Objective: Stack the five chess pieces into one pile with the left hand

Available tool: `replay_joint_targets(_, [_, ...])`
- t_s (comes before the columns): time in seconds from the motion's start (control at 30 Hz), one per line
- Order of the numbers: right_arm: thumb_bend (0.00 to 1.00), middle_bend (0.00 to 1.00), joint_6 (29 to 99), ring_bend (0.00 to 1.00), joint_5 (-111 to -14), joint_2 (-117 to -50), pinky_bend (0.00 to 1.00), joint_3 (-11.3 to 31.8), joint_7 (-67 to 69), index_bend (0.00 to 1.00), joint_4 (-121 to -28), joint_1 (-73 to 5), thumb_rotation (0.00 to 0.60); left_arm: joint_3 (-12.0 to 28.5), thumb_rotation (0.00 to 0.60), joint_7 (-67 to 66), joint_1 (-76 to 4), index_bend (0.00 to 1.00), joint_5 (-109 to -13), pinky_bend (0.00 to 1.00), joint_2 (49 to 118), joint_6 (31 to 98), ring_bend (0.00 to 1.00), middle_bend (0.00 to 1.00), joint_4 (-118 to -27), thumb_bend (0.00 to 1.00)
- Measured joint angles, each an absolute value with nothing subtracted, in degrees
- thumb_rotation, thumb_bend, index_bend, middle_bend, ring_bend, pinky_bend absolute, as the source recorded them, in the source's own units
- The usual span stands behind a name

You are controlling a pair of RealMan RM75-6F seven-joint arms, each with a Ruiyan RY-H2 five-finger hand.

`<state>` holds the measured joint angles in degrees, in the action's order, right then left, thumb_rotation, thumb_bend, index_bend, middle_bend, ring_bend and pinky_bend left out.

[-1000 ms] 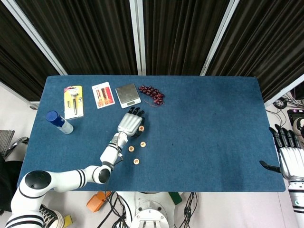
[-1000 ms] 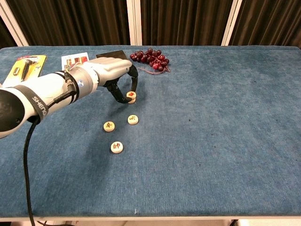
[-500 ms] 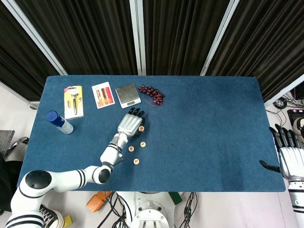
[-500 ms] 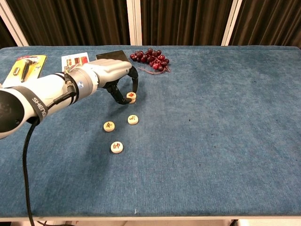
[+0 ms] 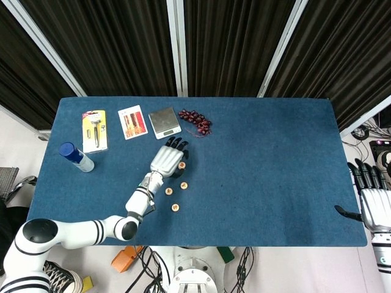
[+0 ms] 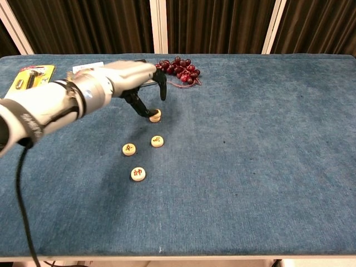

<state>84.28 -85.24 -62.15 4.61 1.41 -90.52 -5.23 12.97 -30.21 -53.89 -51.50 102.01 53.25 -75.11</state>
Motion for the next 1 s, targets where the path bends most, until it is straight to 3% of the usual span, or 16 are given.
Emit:
replay_joint_targets(0.37, [0.06,0.02,84.2,0.00,-86.4,-62.6,0.05,4.6,1.0,0.00,-90.6,-6.0,0.600,4.0,0.600,-28.7,-45.0,0.38,-62.6,0.00,92.4,61.5,0.00,0.10,-91.3,0.22])
replay_joint_targets(1.0, [0.06,0.02,84.3,0.00,-86.4,-62.1,0.05,4.5,0.1,0.00,-91.6,-5.9,0.600,1.9,0.600,-30.0,-42.3,0.42,-63.8,0.00,98.4,60.1,0.00,0.09,-84.9,0.30])
